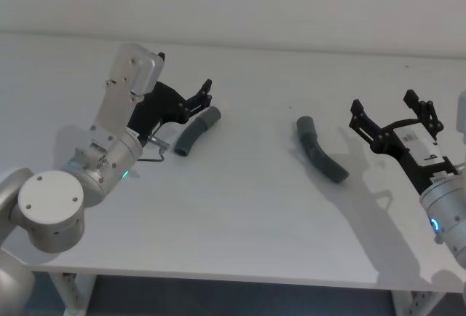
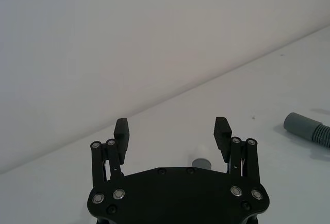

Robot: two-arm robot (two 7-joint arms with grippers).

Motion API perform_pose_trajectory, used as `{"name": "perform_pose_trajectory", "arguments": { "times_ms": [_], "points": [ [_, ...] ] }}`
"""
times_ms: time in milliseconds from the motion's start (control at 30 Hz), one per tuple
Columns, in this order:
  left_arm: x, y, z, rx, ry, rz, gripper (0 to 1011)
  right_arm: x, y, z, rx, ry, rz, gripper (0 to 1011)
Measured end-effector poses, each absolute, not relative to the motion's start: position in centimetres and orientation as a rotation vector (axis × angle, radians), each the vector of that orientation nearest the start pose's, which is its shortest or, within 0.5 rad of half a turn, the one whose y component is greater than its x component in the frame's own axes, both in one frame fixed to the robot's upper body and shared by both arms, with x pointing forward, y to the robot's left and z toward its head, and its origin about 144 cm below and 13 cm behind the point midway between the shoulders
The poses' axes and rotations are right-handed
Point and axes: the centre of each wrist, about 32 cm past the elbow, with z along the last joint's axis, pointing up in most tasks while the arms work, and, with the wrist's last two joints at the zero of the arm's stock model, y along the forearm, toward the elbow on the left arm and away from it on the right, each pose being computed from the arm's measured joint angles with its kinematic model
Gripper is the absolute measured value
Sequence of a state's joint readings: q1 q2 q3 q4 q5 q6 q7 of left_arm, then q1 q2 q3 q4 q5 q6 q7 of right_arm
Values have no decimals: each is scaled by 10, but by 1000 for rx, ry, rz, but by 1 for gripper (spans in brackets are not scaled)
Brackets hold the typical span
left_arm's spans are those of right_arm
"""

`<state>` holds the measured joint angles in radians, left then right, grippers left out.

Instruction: Use both hands to pick up one end of the pipe from the table, align the ends, and insert them.

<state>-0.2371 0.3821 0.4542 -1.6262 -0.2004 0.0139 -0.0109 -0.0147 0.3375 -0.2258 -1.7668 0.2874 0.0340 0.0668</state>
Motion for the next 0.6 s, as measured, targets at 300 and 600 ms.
{"name": "perform_pose_trajectory", "arguments": {
  "times_ms": [300, 600],
  "points": [
    [492, 198, 1204, 61, -268, 1124, 1001, 443, -237, 1189, 26, -75, -1229, 1000],
    [492, 198, 1204, 61, -268, 1124, 1001, 443, -237, 1189, 26, -75, -1229, 1000]
  ]
}}
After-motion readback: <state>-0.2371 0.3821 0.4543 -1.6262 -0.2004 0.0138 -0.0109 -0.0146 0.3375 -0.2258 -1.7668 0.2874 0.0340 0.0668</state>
